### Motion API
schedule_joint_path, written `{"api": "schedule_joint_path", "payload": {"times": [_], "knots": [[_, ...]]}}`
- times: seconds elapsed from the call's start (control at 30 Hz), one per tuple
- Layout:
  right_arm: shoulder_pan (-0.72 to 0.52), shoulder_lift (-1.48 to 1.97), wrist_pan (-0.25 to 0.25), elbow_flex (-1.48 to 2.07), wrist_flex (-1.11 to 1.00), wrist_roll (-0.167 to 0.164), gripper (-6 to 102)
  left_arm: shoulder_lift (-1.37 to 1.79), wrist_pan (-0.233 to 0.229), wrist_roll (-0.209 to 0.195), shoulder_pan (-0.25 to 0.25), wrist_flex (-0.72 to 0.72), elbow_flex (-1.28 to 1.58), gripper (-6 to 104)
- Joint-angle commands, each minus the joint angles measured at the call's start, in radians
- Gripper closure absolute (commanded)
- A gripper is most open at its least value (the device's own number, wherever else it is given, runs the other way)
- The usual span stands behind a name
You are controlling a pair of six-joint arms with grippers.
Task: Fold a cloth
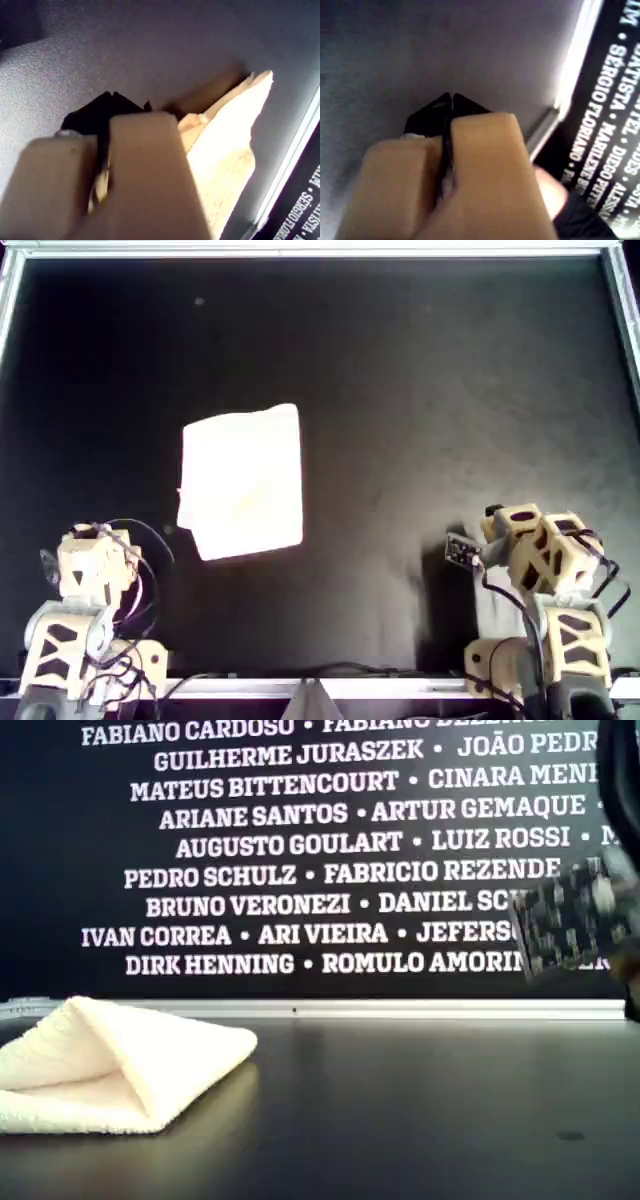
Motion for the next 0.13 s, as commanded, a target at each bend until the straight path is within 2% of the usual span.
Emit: {"api": "schedule_joint_path", "payload": {"times": [0.0, 0.1], "knots": [[-0.005, 0.037, 0.005, 0.015, -0.037, 0.006, 97, 0.015, 0.006, -0.006, 0.021, -0.009, -0.008, 98], [-0.003, 0.035, 0.005, 0.015, -0.037, 0.008, 97, 0.015, 0.006, -0.006, 0.020, -0.005, -0.008, 98]]}}
